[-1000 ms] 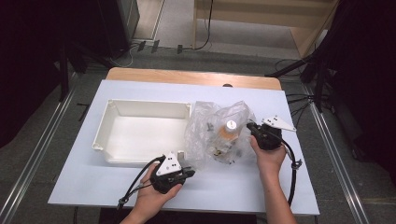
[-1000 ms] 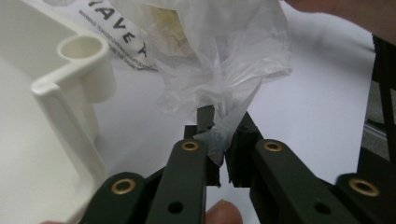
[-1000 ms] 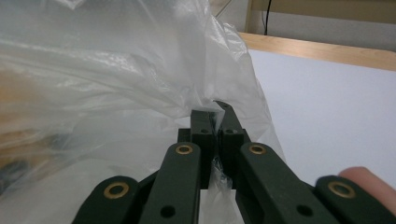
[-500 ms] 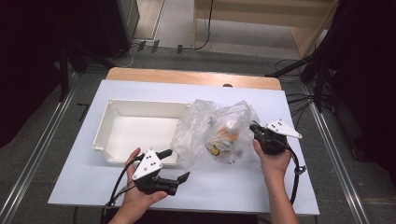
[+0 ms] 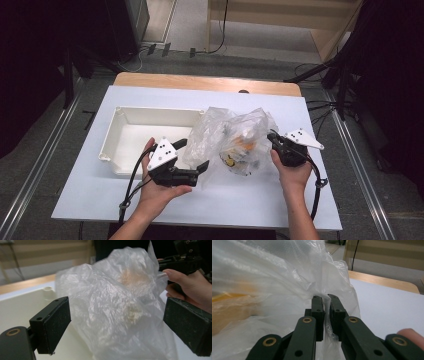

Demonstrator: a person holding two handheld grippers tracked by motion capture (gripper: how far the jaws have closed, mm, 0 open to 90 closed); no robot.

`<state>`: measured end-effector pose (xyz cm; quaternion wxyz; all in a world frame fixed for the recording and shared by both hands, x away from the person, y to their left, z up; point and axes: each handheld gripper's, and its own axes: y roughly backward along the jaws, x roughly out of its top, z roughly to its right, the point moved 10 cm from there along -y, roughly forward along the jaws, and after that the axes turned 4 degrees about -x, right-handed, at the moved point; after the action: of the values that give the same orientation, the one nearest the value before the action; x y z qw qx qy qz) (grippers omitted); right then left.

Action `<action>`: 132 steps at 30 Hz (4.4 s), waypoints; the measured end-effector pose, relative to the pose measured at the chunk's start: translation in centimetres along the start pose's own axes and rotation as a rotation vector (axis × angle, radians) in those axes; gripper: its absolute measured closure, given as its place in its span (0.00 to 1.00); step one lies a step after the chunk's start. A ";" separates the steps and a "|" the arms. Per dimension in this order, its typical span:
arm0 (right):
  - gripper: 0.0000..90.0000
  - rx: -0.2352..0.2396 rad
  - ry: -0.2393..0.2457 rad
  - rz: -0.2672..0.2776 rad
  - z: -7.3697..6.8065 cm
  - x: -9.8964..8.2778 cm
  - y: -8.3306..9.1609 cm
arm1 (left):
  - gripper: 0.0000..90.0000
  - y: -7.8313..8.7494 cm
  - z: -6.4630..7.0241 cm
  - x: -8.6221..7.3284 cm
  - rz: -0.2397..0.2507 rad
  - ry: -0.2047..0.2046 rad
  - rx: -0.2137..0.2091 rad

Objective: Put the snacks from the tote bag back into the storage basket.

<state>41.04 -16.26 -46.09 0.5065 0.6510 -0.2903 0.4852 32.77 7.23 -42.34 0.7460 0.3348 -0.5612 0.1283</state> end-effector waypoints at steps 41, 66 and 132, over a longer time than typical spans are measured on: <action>1.00 0.021 0.048 -0.270 0.6 -4.3 -3.7 | 1.00 -6.8 2.2 -10.4 -0.400 0.031 0.042; 0.48 0.149 -0.083 -0.087 -1.9 -1.6 4.1 | 0.97 -5.1 2.8 -11.5 -0.369 0.038 -0.016; 1.00 0.141 -0.060 -0.393 -2.4 -7.9 -4.2 | 0.34 -8.8 4.4 -4.6 -0.082 -0.016 0.111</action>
<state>40.99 -13.58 -54.98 0.5359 0.7431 -0.1380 0.3763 32.92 -1.26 -49.06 0.7264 0.3993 -0.5451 0.1259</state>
